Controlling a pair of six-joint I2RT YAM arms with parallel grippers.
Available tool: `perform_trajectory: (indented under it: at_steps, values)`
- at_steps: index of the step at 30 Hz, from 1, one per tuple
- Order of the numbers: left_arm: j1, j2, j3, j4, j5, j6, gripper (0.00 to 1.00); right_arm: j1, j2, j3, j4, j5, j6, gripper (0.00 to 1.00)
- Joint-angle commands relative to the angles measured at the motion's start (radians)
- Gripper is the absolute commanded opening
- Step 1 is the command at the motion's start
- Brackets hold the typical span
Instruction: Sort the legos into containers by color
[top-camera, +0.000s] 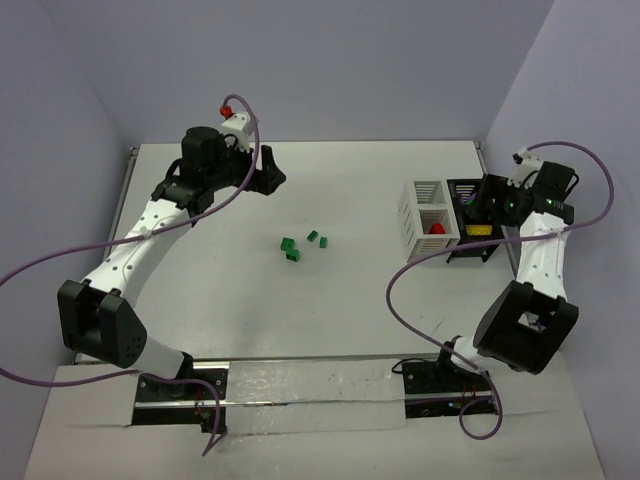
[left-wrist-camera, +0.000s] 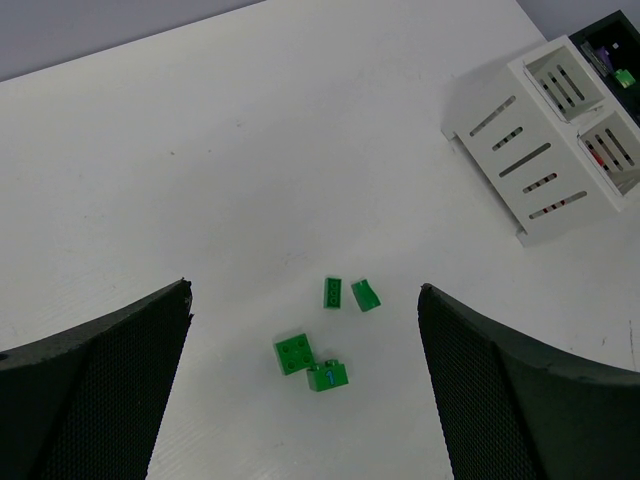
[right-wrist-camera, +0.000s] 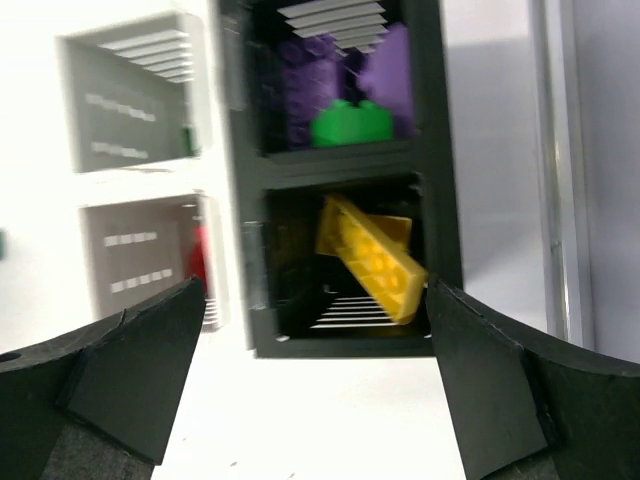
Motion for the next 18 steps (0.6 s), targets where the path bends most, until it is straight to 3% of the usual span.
perform_trajectory:
  at_steps: [1, 7, 11, 18]
  values:
    - [0.021, -0.001, 0.019, 0.023, 0.059, -0.011, 0.99, 0.092, -0.109, 0.156, -0.077, -0.12, -0.037, 0.96]
    - [0.063, -0.006, -0.008, 0.035, 0.202, -0.005, 0.99, 0.486, -0.046, 0.298, -0.197, -0.061, -0.129, 0.93]
    - [0.101, -0.018, -0.03, 0.056, 0.199, -0.052, 0.98, 0.691, 0.088, 0.323, -0.159, -0.008, -0.038, 0.88]
    - [0.172, -0.015, -0.019, 0.065, 0.148, -0.131, 0.98, 0.963, 0.235, 0.236, 0.002, 0.22, 0.19, 0.83]
